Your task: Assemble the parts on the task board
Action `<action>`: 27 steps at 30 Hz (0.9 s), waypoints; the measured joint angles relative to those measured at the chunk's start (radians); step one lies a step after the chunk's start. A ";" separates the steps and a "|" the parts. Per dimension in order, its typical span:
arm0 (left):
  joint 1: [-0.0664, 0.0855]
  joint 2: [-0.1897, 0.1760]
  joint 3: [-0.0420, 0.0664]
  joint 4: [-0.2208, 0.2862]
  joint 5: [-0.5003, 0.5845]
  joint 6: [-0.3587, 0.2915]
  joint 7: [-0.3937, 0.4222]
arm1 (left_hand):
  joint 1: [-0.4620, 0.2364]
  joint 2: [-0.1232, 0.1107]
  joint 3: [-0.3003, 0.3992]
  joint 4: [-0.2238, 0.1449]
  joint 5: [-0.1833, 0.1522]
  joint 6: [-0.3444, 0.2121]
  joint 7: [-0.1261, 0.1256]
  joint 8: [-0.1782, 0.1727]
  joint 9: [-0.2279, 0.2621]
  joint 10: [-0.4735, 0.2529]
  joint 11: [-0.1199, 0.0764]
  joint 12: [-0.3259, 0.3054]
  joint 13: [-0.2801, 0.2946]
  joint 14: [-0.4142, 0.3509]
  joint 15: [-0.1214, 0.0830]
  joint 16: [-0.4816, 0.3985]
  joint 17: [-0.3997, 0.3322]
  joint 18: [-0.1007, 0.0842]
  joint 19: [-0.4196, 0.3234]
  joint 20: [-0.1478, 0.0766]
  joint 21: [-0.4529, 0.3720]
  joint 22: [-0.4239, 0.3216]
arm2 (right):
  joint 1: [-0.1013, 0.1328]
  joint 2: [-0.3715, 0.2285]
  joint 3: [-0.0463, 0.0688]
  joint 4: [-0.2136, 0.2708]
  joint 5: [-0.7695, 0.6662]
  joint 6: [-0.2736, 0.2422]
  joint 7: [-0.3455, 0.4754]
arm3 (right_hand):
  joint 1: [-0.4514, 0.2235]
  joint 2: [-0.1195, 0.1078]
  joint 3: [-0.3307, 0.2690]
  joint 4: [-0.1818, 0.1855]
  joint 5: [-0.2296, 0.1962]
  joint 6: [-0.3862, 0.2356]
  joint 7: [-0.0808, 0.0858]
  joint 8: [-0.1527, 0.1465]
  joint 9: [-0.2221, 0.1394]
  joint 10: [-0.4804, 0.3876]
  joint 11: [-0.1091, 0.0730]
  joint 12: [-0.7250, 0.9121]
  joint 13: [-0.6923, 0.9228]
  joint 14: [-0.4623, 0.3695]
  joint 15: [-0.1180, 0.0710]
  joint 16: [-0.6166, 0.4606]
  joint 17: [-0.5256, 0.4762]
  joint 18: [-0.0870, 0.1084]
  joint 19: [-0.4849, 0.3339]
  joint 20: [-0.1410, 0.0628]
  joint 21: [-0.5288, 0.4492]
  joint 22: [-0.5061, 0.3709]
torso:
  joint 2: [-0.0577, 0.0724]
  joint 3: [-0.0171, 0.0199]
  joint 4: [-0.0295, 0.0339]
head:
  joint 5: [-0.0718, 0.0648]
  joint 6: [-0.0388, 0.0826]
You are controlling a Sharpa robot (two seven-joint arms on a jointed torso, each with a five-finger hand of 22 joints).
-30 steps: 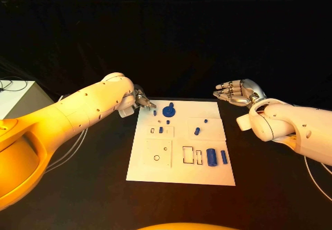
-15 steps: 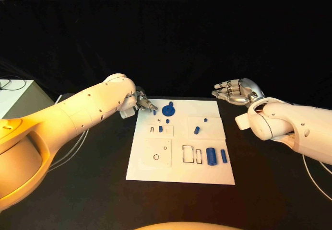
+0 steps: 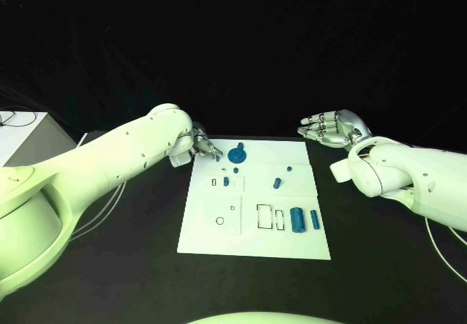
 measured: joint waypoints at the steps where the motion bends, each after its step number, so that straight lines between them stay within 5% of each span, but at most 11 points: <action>1: 0.000 0.000 0.000 0.000 0.000 0.000 0.000 | 0.000 0.000 0.000 0.000 0.000 0.000 0.000 0.000 0.000 0.000 0.000 0.000 0.000 0.000 0.000 0.000 0.000 0.000 0.000 0.000 0.000 0.000 | 0.000 0.000 0.000 0.000 0.000 0.000 0.000 | 0.000 0.000 0.000 0.000 0.000 0.000 0.000 0.000 0.000 0.000 0.000 0.000 0.000 0.000 0.000 0.000 0.000 0.000 0.000 0.000 0.000 0.000 | 0.000 -0.0001 0.0000 | 0.000 0.000; 27: 0.000 0.014 -0.006 -0.026 0.009 -0.001 0.009 | 0.010 0.011 0.021 -0.004 0.000 0.000 0.000 -0.005 -0.003 0.000 0.000 0.000 -0.004 0.000 0.000 0.000 0.000 0.000 0.000 0.000 0.000 0.001 | 0.001 0.004 0.000 0.003 0.000 0.001 -0.001 | 0.000 0.000 0.000 0.000 0.000 0.000 0.000 0.000 -0.001 0.000 0.000 0.000 0.000 0.000 0.000 0.000 -0.003 0.000 -0.003 0.004 0.000 0.000 | 0.000 0.0017 0.0012 | -0.005 -0.003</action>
